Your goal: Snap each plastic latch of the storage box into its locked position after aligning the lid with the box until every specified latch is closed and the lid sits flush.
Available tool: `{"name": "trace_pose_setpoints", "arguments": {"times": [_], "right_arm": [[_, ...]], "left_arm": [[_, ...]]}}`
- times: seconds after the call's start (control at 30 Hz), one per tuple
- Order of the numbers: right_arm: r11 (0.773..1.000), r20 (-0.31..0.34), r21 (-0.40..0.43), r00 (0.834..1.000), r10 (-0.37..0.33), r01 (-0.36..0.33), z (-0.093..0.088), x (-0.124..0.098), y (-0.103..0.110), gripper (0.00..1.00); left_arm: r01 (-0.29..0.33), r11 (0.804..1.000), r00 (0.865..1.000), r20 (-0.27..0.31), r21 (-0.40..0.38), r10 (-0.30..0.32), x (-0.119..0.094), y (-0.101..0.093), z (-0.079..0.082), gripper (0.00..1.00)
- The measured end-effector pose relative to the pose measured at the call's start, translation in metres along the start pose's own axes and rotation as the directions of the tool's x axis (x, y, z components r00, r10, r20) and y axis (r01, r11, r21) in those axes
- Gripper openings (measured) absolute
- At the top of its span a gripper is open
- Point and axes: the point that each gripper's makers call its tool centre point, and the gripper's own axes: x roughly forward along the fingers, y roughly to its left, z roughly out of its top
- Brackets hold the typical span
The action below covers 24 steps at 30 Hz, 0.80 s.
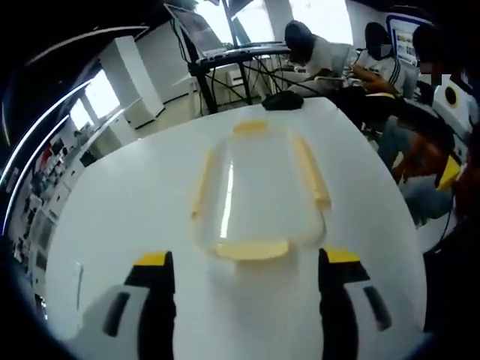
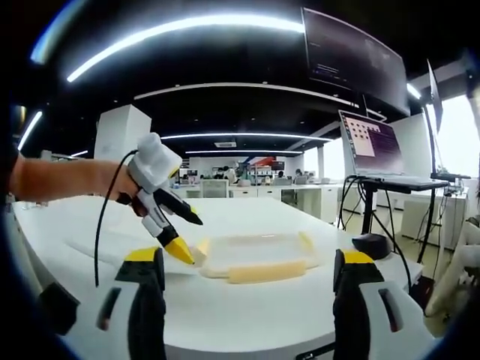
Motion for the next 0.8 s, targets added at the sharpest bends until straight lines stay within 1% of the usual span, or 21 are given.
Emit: {"name": "trace_pose_setpoints", "arguments": {"times": [0.17,0.33,0.6,0.7,0.8], "right_arm": [[1.0,-0.003,0.001,1.0,0.003,-0.003,-0.0008,0.0004,0.0008,0.93],[1.0,-0.003,0.001,1.0,0.006,-0.006,-0.0005,0.001,0.0018,0.93],[1.0,-0.004,0.0,1.0,0.012,-0.012,-0.0003,0.0013,0.0032,0.93],[1.0,-0.002,0.001,1.0,0.011,-0.011,0.0,0.001,0.0025,0.93],[1.0,0.003,0.006,1.0,0.015,-0.015,0.0007,0.0011,0.0026,0.93]], "left_arm": [[0.02,1.0,1.0,-0.007,0.008,-0.02,0.0005,-0.0035,-0.0008,0.74],[0.022,0.999,1.0,-0.009,0.028,-0.022,-0.0008,-0.0051,0.0013,0.7],[0.022,0.999,1.0,-0.013,0.04,-0.022,-0.0027,-0.0061,0.0055,0.69],[0.024,0.998,1.0,-0.017,0.05,-0.023,-0.0025,-0.0067,0.006,0.64],[0.027,0.998,1.0,0.002,0.054,-0.027,-0.002,-0.0071,0.0087,0.62]]}}
